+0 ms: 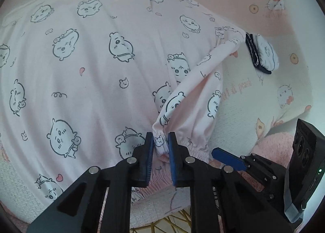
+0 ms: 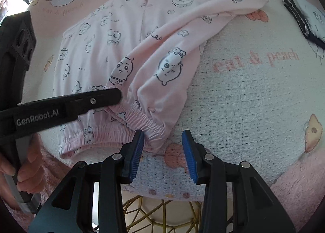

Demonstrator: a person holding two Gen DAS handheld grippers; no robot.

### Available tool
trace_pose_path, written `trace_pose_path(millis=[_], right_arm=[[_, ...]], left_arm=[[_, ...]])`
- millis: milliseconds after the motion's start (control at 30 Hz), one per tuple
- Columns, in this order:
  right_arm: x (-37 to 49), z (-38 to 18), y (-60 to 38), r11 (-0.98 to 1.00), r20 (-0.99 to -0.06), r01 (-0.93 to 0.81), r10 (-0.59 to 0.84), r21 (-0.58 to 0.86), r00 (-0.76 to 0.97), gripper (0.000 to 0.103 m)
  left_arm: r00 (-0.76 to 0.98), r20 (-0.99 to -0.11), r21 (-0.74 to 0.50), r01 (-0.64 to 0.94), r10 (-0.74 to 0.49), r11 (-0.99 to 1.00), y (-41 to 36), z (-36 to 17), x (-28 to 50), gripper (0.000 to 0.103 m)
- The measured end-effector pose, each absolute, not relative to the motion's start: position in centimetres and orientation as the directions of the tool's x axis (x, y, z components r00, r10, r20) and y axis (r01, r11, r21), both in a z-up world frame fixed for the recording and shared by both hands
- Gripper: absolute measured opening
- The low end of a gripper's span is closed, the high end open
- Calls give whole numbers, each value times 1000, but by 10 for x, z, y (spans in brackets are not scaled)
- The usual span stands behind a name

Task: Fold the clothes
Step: 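Lift the cuff with the left gripper and fold the leg over the pants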

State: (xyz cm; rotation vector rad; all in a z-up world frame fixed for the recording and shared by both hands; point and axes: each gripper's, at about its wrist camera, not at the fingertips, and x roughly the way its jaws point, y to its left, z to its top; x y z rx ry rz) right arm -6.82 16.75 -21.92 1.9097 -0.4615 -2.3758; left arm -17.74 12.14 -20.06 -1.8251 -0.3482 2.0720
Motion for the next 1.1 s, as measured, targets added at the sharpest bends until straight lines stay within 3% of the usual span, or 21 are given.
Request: trace_pose_path(millis=[300,567,700,800,1033,1100], right_arm=[[-72,-212,167,-939,-925,-191,-217,285,-313,40],[-78,-197,132,-959,-874,-12,-251,282,-416,41],[-64,-202,141,-934,-884,-109,-279,341,-376,41],[-63,-201,141,-929,-885,-104,-298,355,-356,41],[-65,-194,110,-910,-853,1,-389,414,-347,41],[-68,-198,96,-915,-857,29,-388,403,-337,45]], left_arm=[[-143,-901,-394,-127,409,-910,124,-199,-175,13],[-322,-842,-430,-87,434,-899,83,-140,-174,10],[-386,-835,-403,-56,392,-913,54,-117,-162,10],[-396,-855,-361,-11,335,-933,32,-119,-147,10],[-383,-864,-392,109,325,-913,0,-143,-100,10],[-374,-873,-381,127,312,-916,0,-149,-88,10]])
